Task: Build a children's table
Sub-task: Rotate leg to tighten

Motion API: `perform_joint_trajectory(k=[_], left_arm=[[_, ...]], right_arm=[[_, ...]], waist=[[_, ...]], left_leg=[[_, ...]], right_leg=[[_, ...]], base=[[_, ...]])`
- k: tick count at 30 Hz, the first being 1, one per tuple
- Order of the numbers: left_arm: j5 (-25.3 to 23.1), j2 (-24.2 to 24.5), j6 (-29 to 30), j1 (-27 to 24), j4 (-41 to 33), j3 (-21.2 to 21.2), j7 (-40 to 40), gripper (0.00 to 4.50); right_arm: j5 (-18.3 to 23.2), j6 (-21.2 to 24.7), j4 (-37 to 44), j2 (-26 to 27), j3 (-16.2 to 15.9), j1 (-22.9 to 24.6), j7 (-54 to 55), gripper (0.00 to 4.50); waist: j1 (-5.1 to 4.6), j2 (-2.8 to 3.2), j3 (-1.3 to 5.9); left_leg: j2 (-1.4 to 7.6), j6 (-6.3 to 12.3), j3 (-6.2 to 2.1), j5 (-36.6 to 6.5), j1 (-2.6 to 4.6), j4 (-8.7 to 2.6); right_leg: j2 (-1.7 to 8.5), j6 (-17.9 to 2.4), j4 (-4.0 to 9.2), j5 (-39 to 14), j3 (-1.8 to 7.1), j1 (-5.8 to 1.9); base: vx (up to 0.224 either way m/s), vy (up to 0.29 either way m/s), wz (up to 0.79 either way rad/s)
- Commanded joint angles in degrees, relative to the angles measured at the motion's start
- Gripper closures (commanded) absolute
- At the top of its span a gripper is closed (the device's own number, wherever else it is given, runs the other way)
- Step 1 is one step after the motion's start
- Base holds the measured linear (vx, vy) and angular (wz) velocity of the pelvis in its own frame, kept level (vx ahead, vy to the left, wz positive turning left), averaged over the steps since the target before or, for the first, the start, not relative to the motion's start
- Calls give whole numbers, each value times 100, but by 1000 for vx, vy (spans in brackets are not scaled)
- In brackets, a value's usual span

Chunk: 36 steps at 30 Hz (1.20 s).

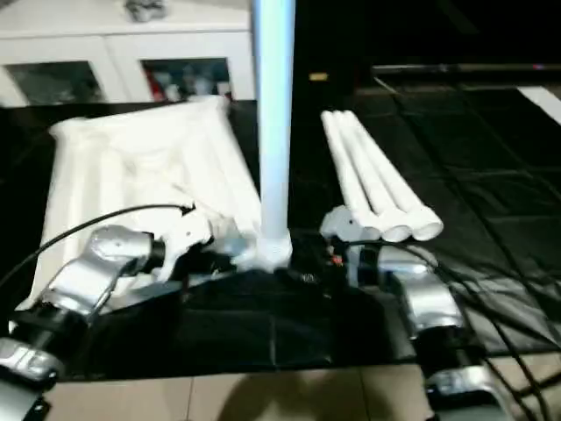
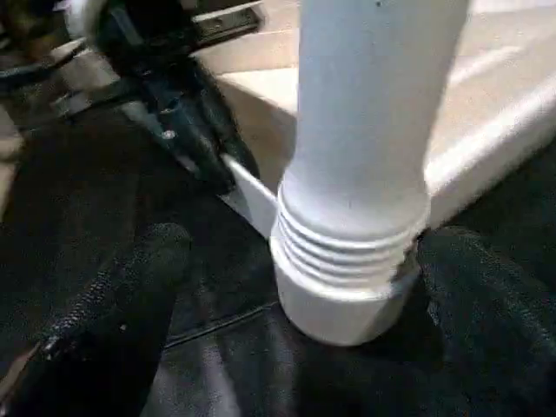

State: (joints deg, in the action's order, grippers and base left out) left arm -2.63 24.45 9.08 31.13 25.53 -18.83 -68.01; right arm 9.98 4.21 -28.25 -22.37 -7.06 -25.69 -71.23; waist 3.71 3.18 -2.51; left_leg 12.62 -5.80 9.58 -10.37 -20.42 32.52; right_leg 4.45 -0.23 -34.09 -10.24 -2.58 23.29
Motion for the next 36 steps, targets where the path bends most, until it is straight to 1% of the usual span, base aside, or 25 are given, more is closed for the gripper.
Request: perform_joint_trajectory(k=[1, 3, 4, 6, 7, 8, 9, 10, 11, 13, 14, 15, 17, 18, 19, 20, 22, 24, 27, 29, 33, 36], left_arm=[[-138, 184, -354, -128, 83, -490, -693, 450], [-141, 193, -370, -128, 89, -497, -712, 450], [-156, 249, -442, -134, 95, -546, -823, 450], [-156, 249, -442, -134, 95, -546, -823, 450], [-196, 336, -633, -113, 144, -654, -1034, 450], [-196, 336, -633, -113, 144, -654, -1034, 450], [-196, 336, -633, -113, 144, -654, -1034, 450], [-208, 356, -703, -100, 164, -688, -1109, 450], [-208, 356, -703, -100, 164, -688, -1109, 450], [-224, 369, -806, -67, 202, -731, -1198, 450], [-221, 374, -843, -56, 219, -743, -1234, 450], [-219, 376, -862, -51, 228, -750, -1253, 450], [-206, 385, -915, -46, 214, -790, -1347, 450], [-206, 385, -915, -46, 214, -790, -1347, 450], [-205, 387, -936, -49, 212, -800, -1376, 450], [-206, 389, -963, -49, 223, -805, -1401, 450], [-217, 397, -1013, -47, 252, -815, -1442, 450], [-225, 402, -1034, -44, 265, -822, -1461, 450], [-227, 407, -1057, -34, 286, -836, -1472, 450], [-225, 406, -1065, -21, 304, -844, -1474, 450], [-226, 381, -1077, 18, 371, -836, -1481, 450], [-192, 325, -1034, 21, 427, -787, -1421, 450]], right_arm=[[-12, -159, 52, -164, -207, -217, -429, 6], [-20, -168, 48, -169, -214, -224, -445, 6], [-99, -259, -33, -182, -273, -291, -510, 6], [-99, -259, -33, -182, -273, -291, -510, 6], [-243, -448, -206, -153, -435, -434, -674, 6], [-243, -448, -206, -153, -435, -434, -674, 6], [-243, -448, -206, -153, -435, -434, -674, 6], [-293, -500, -257, -124, -504, -482, -752, 6], [-293, -500, -257, -124, -504, -482, -752, 6], [-328, -521, -324, -52, -601, -555, -852, 6], [-326, -523, -352, -37, -637, -582, -866, 33], [-326, -525, -367, -29, -657, -596, -874, 33], [-322, -510, -490, 47, -723, -678, -865, 33], [-322, -510, -490, 47, -723, -678, -865, 60], [-319, -504, -540, 78, -735, -705, -873, 70], [-320, -538, -614, 109, -735, -738, -881, 70], [-319, -563, -718, 160, -734, -777, -913, 89], [-332, -573, -755, 184, -734, -789, -934, 111], [-331, -572, -782, 205, -748, -802, -959, 124], [-316, -551, -793, 213, -761, -808, -980, 155], [-172, -411, -819, 282, -718, -807, -1040, 172], [-148, -359, -800, 316, -702, -753, -1088, 175]], waist=[[11, -25, 372], [16, -20, 363], [33, -39, 357], [54, -34, 354], [62, -33, 357], [69, -84, 370], [76, -73, 364], [84, -89, 366], [97, -75, 370], [101, -77, 373], [99, -76, 376], [103, -89, 378], [106, -74, 381], [109, -74, 381], [112, -69, 384], [113, -68, 391], [107, -73, 388], [108, -71, 387], [107, -72, 386], [108, -72, 384], [109, -67, 384], [109, -65, 386]], left_leg=[[-2, 494, 80, -1038, -1, -283], [5, 471, 89, -1097, 8, -285], [5, 411, 91, -1162, 13, -292], [6, 373, 97, -1173, 26, -295], [8, 361, 96, -1168, 30, -298], [1, 360, 91, -1127, 13, -293], [0, 360, 98, -1115, 16, -297], [5, 374, 103, -1096, 26, -287], [4, 381, 101, -1048, 21, -287], [1, 388, 98, -1003, 15, -284], [1, 389, 99, -1014, 21, -284], [0, 395, 100, -1006, 21, -280], [4, 389, 99, -985, 27, -283], [4, 385, 99, -968, 24, -281], [5, 386, 98, -956, 24, -278], [5, 393, 98, -940, 24, -274], [0, 397, 95, -957, 10, -275], [-1, 389, 95, -967, 14, -277], [1, 384, 97, -1001, 19, -274], [0, 375, 96, -999, 19, -276], [-2, 367, 95, -991, 17, -274], [-1, 356, 94, -1004, 20, -275]], right_leg=[[206, -1577, 313, -509, 122, -342], [209, -1571, 321, -563, 129, -325], [217, -1546, 322, -713, 131, -328], [217, -1513, 331, -777, 140, -322], [217, -1508, 330, -778, 140, -323], [221, -1506, 307, -793, 133, -332], [216, -1494, 316, -799, 137, -326], [217, -1479, 319, -778, 144, -320], [216, -1478, 307, -725, 143, -323], [213, -1481, 294, -654, 142, -326], [213, -1486, 294, -659, 139, -327], [213, -1489, 295, -651, 141, -326], [214, -1498, 288, -639, 139, -322], [214, -1499, 284, -606, 142, -325], [217, -1505, 280, -579, 143, -325], [213, -1524, 271, -509, 141, -326], [213, -1538, 268, -482, 134, -335], [211, -1532, 271, -512, 134, -335], [216, -1520, 275, -574, 138, -335], [215, -1510, 278, -624, 138, -333], [214, -1512, 275, -633, 139, -334], [214, -1510, 274, -642, 138, -335]], base=[[0, 0, 0], [0, 0, 0], [0, 0, 0], [0, 0, 0], [0, 0, 0], [0, 0, 0], [0, 0, 0], [0, 0, 0], [0, 0, 0], [0, 0, 0], [0, 0, 0], [0, 0, 0], [0, 0, 0], [0, 0, 0], [0, 0, 0], [0, 0, 0], [0, 0, 0], [0, 0, 0], [0, 0, 0], [0, 0, 0], [0, 0, 0], [0, 0, 0]])
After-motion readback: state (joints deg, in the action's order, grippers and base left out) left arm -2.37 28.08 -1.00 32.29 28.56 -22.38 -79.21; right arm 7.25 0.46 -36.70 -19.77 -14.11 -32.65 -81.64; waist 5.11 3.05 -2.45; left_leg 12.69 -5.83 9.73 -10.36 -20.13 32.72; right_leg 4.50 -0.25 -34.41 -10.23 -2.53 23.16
